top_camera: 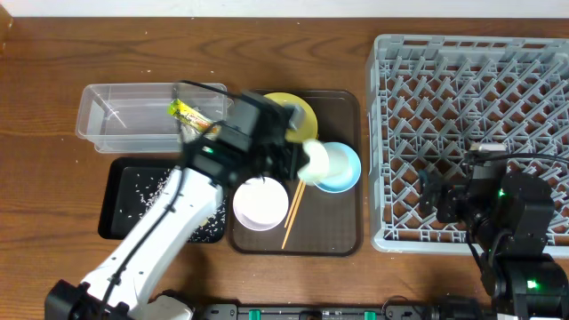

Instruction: Sort waste into correct bins and load items into the dishwasher rack

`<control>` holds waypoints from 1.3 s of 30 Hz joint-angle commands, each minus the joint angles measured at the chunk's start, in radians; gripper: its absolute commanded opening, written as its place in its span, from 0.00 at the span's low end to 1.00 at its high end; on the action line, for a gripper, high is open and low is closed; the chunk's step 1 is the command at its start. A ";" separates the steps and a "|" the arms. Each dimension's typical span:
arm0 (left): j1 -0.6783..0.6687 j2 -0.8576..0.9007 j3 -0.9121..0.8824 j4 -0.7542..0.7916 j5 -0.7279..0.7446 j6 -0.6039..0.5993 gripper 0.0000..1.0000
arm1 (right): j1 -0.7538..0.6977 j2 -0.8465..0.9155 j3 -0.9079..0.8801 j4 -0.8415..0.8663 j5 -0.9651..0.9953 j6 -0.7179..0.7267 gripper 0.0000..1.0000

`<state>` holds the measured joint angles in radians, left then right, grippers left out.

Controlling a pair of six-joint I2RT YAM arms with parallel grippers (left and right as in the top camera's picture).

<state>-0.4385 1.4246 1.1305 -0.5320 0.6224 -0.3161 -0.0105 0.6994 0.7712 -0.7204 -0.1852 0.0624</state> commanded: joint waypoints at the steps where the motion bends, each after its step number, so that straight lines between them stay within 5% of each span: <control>1: 0.098 0.041 0.011 0.097 0.354 -0.126 0.06 | 0.005 0.020 0.019 0.003 -0.326 -0.075 0.99; 4: 0.142 0.101 0.011 0.244 0.581 -0.251 0.06 | 0.005 0.057 0.018 0.003 -0.539 -0.146 0.99; 9: 0.121 0.183 0.011 0.369 0.760 -0.377 0.06 | 0.005 0.142 0.018 0.030 -0.757 -0.264 0.99; 29: -0.014 0.200 0.011 0.392 0.837 -0.416 0.06 | 0.005 0.391 0.018 0.421 -1.185 -0.366 0.97; 36: -0.018 0.200 0.011 0.392 0.836 -0.416 0.06 | 0.005 0.391 0.018 0.434 -1.211 -0.366 0.87; 39: -0.018 0.200 0.011 0.392 0.836 -0.421 0.06 | 0.005 0.391 0.018 0.434 -1.211 -0.366 0.75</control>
<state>-0.4545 1.6268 1.1320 -0.1467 1.4345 -0.7311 -0.0105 1.0912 0.7731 -0.2871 -1.3602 -0.2955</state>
